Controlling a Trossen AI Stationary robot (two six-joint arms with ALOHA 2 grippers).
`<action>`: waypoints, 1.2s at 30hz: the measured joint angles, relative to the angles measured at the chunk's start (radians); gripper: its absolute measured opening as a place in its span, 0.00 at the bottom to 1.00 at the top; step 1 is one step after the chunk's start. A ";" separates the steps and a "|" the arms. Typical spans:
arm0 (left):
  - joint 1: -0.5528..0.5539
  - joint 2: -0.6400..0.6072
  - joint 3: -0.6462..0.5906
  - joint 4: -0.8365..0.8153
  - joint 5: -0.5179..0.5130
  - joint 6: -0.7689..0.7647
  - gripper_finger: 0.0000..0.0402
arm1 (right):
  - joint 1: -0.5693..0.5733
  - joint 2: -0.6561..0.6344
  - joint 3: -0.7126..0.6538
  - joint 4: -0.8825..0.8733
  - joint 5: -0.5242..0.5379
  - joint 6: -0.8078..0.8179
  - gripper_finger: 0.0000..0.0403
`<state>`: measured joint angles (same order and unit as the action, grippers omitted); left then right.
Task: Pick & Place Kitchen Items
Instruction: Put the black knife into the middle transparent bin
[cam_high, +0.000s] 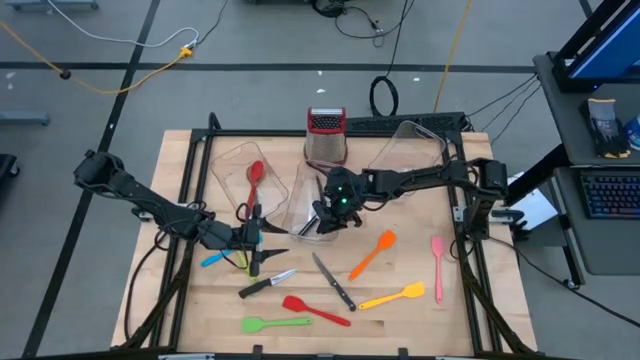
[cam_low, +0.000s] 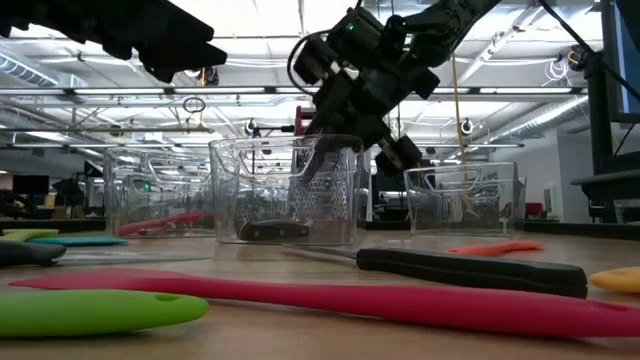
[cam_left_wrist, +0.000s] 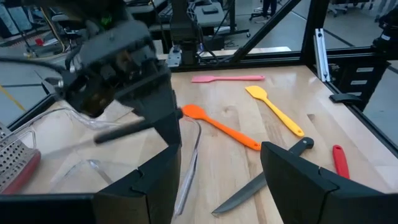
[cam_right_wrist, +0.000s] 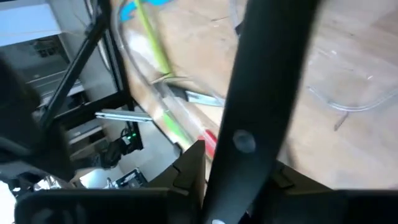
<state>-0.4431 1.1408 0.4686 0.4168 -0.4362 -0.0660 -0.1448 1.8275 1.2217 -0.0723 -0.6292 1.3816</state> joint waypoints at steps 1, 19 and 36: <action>-0.003 0.000 0.000 0.000 0.000 0.000 0.56 | 0.000 0.004 -0.001 -0.007 0.001 0.002 0.21; -0.019 0.000 0.000 -0.001 -0.001 0.001 0.56 | 0.000 0.002 -0.001 -0.007 0.052 -0.014 0.23; -0.019 0.000 0.000 0.000 0.000 -0.024 0.56 | 0.038 -0.007 -0.001 -0.005 -0.027 -0.020 0.22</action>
<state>-0.4618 1.1408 0.4686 0.4163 -0.4366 -0.0897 -0.1065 1.8206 1.2205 -0.0772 -0.6567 1.3612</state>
